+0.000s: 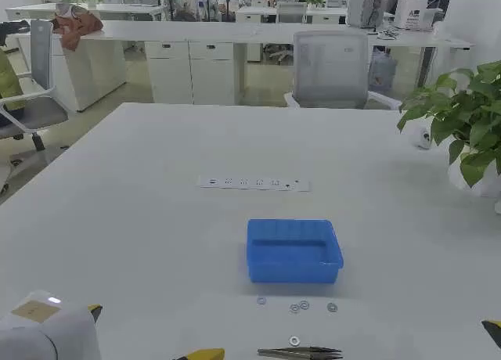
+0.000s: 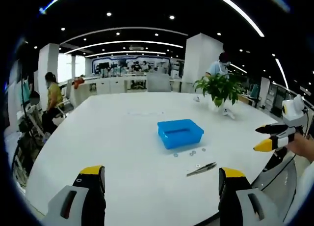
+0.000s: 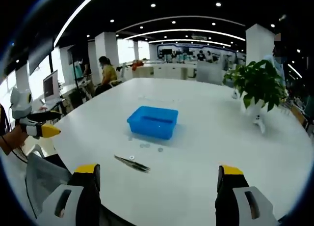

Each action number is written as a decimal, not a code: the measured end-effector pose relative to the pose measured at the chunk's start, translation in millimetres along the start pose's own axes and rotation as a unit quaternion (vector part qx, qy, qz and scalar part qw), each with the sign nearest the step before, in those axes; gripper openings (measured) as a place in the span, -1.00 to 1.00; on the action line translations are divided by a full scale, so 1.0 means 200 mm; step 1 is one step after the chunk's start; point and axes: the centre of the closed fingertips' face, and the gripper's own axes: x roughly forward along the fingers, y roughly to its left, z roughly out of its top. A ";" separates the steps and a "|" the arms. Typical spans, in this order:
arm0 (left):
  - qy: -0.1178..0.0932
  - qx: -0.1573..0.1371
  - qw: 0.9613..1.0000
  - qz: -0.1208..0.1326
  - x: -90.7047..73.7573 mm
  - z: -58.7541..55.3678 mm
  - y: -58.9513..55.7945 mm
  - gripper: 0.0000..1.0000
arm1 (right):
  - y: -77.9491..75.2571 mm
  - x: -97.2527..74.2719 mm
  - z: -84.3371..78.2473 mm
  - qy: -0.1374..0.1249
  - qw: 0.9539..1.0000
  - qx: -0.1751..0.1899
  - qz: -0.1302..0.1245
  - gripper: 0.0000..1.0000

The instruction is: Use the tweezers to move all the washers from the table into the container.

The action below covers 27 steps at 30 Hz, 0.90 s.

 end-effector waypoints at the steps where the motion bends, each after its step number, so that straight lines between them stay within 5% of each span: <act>1: 0.000 0.001 1.000 0.000 0.00 0.00 0.00 0.98 | 0.00 0.00 0.00 0.000 1.000 -0.001 0.000 0.96; 19: 0.001 0.000 1.000 0.007 -0.03 -0.02 0.03 0.98 | 0.02 0.02 0.02 0.004 1.000 -0.009 0.002 0.95; 27: -0.021 0.014 1.000 -0.009 -0.01 0.02 -0.01 0.98 | 0.01 0.01 0.00 0.003 1.000 -0.008 -0.002 0.93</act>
